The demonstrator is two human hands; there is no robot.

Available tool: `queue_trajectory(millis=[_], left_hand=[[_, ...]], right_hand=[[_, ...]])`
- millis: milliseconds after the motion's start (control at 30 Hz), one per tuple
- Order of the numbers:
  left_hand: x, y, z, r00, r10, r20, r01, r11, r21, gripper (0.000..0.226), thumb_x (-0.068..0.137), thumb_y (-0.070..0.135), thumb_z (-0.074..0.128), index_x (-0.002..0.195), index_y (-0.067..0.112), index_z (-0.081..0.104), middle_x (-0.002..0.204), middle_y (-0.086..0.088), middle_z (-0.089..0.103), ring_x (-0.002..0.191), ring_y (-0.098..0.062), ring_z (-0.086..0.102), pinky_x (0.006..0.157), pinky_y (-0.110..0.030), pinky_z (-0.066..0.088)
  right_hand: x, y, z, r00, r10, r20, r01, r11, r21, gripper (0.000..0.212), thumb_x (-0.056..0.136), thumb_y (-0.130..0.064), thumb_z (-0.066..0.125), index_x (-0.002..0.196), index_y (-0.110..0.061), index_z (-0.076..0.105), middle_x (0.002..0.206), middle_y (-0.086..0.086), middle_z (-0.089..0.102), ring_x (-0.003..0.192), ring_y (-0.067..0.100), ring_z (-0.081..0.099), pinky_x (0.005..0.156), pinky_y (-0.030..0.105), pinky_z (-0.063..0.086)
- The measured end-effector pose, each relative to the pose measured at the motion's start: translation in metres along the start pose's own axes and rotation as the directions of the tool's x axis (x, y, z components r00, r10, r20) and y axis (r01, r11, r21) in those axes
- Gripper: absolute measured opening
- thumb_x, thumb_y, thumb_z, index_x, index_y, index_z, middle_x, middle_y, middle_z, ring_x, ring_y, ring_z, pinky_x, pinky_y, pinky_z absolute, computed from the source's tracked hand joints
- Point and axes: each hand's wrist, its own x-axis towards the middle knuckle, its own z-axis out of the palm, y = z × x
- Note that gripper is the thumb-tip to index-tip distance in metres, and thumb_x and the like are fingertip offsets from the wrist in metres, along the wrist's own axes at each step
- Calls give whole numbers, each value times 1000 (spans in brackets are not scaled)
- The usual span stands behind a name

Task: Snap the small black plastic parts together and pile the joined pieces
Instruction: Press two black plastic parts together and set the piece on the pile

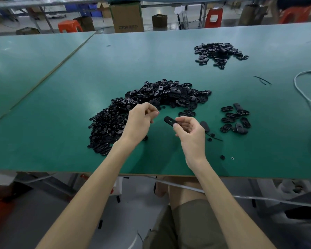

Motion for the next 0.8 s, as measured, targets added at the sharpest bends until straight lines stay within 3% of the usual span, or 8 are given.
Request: queue_trajectory(millis=[100,167,333,500,800], left_hand=[[2,4,8,998,-53,-33,47,986,-162,9,101,10,63,94,10,69,70,-1,63,56,4,53,63,-12,41],[3,4,17,990,-125,-67,103,957,-271,9,102,12,63,98,7,69,69,-1,62,56,1,52,65,-21,44],[-4,13,45,937,-329,-115,158,697,-700,11,103,14,61,95,15,68,70,1,63,63,-7,55,64,-20,48],[-7,26,69,928,-363,-83,140,546,-826,10,103,15,63,96,15,70,76,2,64,63,-3,60,59,-15,46],[-15,12,74,942,-326,-78,111,526,-843,10,100,14,67,105,6,71,81,-2,67,67,-10,59,68,-22,50]], right_hand=[[0,0,0,1000,3,0,-3,1000,-11,13,95,-7,71,101,-18,71,94,-3,73,83,5,68,79,31,60],[0,-1,0,1000,2,-6,-2,1000,-14,13,95,-7,71,101,-18,71,94,-3,74,83,5,68,80,31,60],[0,-1,0,1000,-3,-26,3,1000,1,14,94,-6,72,100,-20,70,94,-4,73,83,3,68,82,30,59],[0,0,0,998,-3,-57,4,1000,26,16,94,-5,72,103,-18,69,96,-4,73,87,3,69,85,27,58],[1,4,1,998,-5,-56,7,1000,29,16,92,-7,74,100,-20,68,94,-6,73,88,8,71,85,33,60]])
